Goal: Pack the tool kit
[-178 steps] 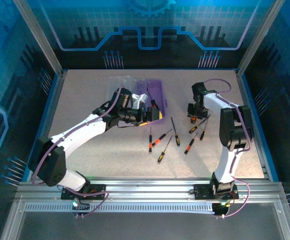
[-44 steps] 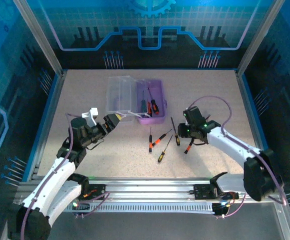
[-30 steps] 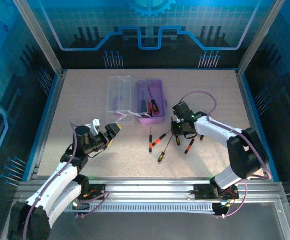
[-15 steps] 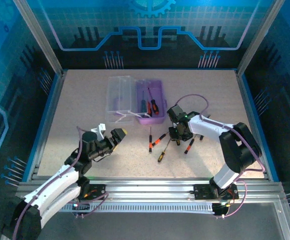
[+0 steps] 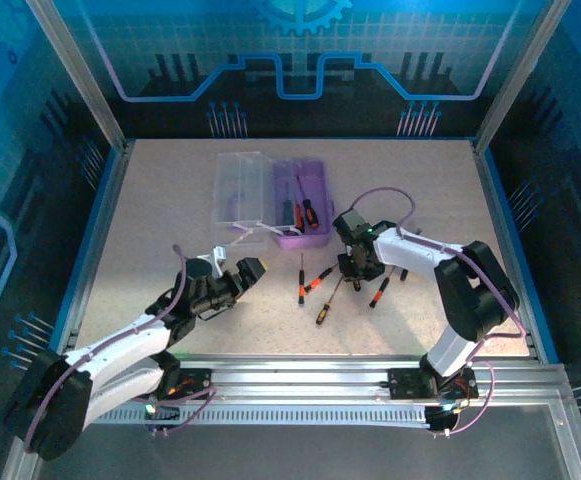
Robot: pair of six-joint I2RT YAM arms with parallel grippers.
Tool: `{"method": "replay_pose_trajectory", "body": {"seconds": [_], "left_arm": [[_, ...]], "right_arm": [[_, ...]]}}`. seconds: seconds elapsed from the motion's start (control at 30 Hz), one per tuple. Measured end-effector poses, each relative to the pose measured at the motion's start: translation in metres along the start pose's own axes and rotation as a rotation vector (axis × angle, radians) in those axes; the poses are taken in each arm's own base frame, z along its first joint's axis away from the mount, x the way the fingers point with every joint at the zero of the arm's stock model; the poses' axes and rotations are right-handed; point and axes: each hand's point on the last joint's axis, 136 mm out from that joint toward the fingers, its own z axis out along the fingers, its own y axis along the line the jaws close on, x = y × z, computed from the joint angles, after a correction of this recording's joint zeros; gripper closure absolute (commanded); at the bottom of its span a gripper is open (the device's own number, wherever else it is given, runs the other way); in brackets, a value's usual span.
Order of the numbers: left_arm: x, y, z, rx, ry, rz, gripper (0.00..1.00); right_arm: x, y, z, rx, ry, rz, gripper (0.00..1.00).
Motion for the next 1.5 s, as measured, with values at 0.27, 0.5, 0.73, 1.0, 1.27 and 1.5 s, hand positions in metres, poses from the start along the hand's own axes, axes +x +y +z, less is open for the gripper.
{"method": "replay_pose_trajectory", "body": {"seconds": [0.27,0.5,0.73,1.0,1.27,1.5], "left_arm": [[-0.002,-0.014,0.006,0.019,0.007,0.012,0.01],[-0.002,-0.019,0.007,0.034,0.009,0.019,0.01],[-0.002,-0.022,0.006,0.041,0.005,0.022,0.01],[-0.008,-0.034,-0.005,0.076,-0.034,0.047,0.01],[-0.028,-0.015,-0.03,-0.047,-0.185,0.056,0.01],[-0.046,0.02,-0.066,-0.238,-0.345,0.014,0.01]], "right_arm": [[0.011,-0.004,0.009,0.016,0.03,0.002,0.76],[0.011,-0.004,0.01,0.017,0.032,0.001,0.83],[0.011,-0.006,0.007,0.022,0.025,0.001,0.84],[0.007,-0.009,-0.01,0.022,-0.014,0.004,0.84],[-0.017,0.013,-0.04,-0.071,-0.079,0.01,0.84],[-0.071,0.077,-0.096,-0.271,-0.22,-0.028,0.84]]}}
